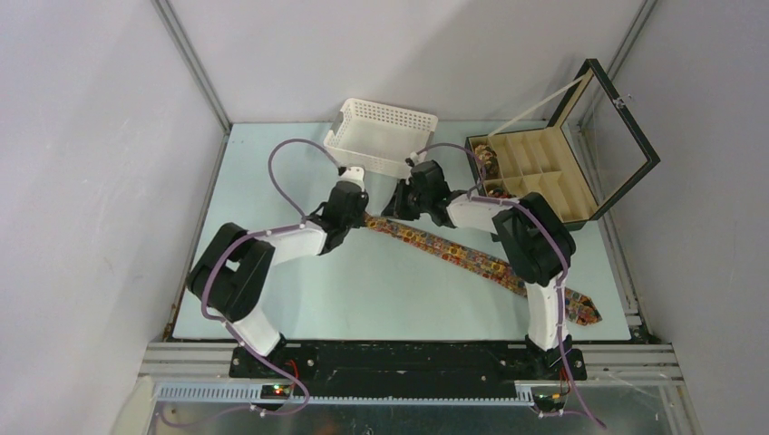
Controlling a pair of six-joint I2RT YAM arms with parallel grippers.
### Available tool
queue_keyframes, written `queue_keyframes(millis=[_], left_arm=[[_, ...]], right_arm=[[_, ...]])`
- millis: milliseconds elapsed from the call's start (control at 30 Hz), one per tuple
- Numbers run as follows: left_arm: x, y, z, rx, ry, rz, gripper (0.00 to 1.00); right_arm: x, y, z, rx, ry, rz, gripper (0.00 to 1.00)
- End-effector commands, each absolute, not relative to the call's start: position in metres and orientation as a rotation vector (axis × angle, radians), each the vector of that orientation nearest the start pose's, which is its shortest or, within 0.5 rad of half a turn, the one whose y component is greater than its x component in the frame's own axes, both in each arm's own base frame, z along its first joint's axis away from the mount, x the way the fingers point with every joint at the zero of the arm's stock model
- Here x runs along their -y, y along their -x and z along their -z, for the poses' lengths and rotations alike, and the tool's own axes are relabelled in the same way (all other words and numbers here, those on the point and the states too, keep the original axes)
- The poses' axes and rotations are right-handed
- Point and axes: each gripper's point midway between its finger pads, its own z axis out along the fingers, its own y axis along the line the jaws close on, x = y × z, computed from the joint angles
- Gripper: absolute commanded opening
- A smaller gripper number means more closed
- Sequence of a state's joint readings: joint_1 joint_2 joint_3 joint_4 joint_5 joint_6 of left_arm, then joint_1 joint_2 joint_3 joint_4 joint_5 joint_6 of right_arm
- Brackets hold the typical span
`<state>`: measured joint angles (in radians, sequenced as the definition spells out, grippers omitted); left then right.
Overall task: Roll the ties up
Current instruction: Roll the tie at the center of the board.
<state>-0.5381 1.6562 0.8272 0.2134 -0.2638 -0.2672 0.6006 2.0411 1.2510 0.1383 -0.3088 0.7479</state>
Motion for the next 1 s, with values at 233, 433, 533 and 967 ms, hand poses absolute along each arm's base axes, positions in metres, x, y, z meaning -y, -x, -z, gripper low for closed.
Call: queue_keyframes(millis=[233, 433, 533, 967], left_arm=[[0.2, -0.396, -0.077, -2.083, -0.211, -0.02, 0.0], [0.204, -0.397, -0.074, -2.065, -0.223, -0.094, 0.0], [0.204, -0.396, -0.07, -2.059, -0.24, -0.148, 0.0], [0.205, -0.393, -0.073, -1.997, -0.297, -0.335, 0.0]], right_arm=[[-0.335, -0.4, -0.091, -2.292, -0.015, -1.022, 0.15], [-0.33, -0.398, -0.089, -2.294, -0.022, -1.021, 0.15], [-0.328, -0.398, -0.09, -2.291, -0.027, -1.019, 0.15], [-0.323, -0.398, -0.087, -2.295, -0.042, -1.034, 0.14]])
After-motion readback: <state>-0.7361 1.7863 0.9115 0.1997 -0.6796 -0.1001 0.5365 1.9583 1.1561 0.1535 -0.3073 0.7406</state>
